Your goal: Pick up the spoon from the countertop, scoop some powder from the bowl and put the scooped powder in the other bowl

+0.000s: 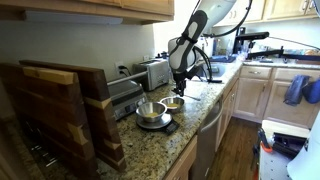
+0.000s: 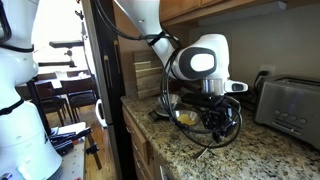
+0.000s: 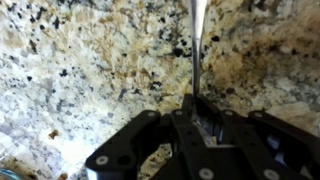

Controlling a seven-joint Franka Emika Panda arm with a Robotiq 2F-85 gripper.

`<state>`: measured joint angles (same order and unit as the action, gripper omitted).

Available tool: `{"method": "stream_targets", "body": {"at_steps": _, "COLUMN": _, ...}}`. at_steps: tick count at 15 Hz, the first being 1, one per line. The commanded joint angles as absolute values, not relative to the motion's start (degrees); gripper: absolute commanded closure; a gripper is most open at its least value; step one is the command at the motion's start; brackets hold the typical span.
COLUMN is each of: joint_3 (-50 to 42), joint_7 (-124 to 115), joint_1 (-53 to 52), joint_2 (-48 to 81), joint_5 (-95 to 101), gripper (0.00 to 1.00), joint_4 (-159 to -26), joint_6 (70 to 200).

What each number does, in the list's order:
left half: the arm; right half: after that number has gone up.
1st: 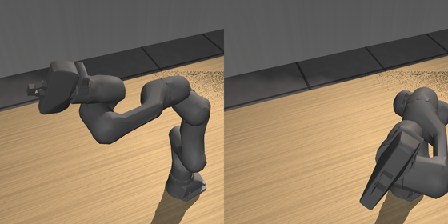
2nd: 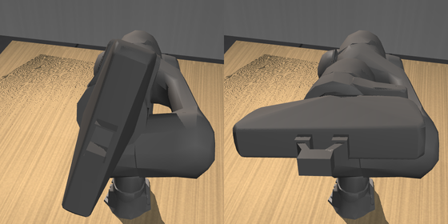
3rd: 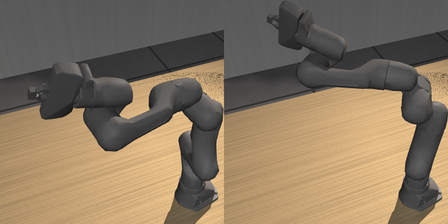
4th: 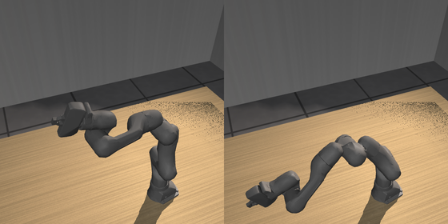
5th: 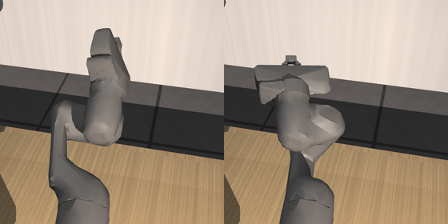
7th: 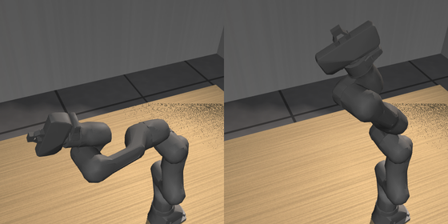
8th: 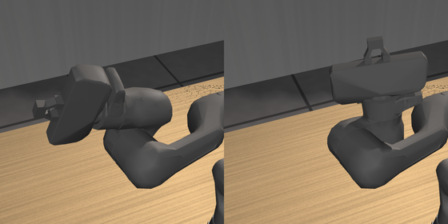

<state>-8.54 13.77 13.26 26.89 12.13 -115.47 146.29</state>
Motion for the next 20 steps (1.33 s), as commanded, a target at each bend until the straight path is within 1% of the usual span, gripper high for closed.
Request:
{"method": "stream_targets", "body": {"at_steps": 1, "joint_3": -7.8, "joint_7": 15.9, "joint_1": 14.4, "joint_2": 27.2, "joint_5": 10.4, "gripper": 0.96, "joint_4": -114.9, "joint_6": 147.1}}
{"method": "stream_targets", "body": {"at_steps": 3, "joint_3": -8.0, "joint_7": 16.0, "joint_1": 14.1, "joint_2": 27.3, "joint_5": 11.0, "gripper": 0.96, "joint_4": -114.7, "joint_6": 146.5}}
{"method": "stream_targets", "body": {"at_steps": 4, "joint_3": -8.0, "joint_7": 16.3, "joint_1": 14.0, "joint_2": 27.2, "joint_5": 11.3, "gripper": 0.64, "joint_4": -114.6, "joint_6": 146.3}}
{"method": "stream_targets", "body": {"at_steps": 5, "joint_3": -8.3, "joint_7": 16.2, "joint_1": 13.6, "joint_2": 27.1, "joint_5": 11.9, "gripper": 0.64, "joint_4": -114.6, "joint_6": 145.9}}
{"method": "stream_targets", "body": {"at_steps": 6, "joint_3": -8.8, "joint_7": 15.7, "joint_1": 13.1, "joint_2": 26.7, "joint_5": 12.6, "gripper": 0.59, "joint_4": -114.8, "joint_6": 145.6}}
{"method": "stream_targets", "body": {"at_steps": 10, "joint_3": -10.4, "joint_7": 13.7, "joint_1": 11.2, "joint_2": 23.9, "joint_5": 15.8, "gripper": 0.33, "joint_4": -116.3, "joint_6": 145.6}}
{"method": "stream_targets", "body": {"at_steps": 14, "joint_3": -9.3, "joint_7": 15.7, "joint_1": 11.3, "joint_2": 19.4, "joint_5": 16.0, "gripper": 0.07, "joint_4": -118.6, "joint_6": 145.5}}
{"method": "stream_targets", "body": {"at_steps": 15, "joint_3": -8.8, "joint_7": 16.3, "joint_1": 11.4, "joint_2": 18.3, "joint_5": 15.5, "gripper": 0.02, "joint_4": -119.1, "joint_6": 145.6}}
{"method": "stream_targets", "body": {"at_steps": 16, "joint_3": -8.4, "joint_7": 17.0, "joint_1": 11.6, "joint_2": 17.0, "joint_5": 15.0, "gripper": 0.01, "joint_4": -119.8, "joint_6": 145.9}}
{"method": "stream_targets", "body": {"at_steps": 19, "joint_3": -7.9, "joint_7": 17.4, "joint_1": 11.5, "joint_2": 14.1, "joint_5": 14.6, "gripper": 0.0, "joint_4": -121.2, "joint_6": 145.7}}
{"method": "stream_targets", "body": {"at_steps": 20, "joint_3": -8.2, "joint_7": 16.2, "joint_1": 11.4, "joint_2": 18.6, "joint_5": 14.7, "gripper": 0.0, "joint_4": -117.0, "joint_6": 146.0}}
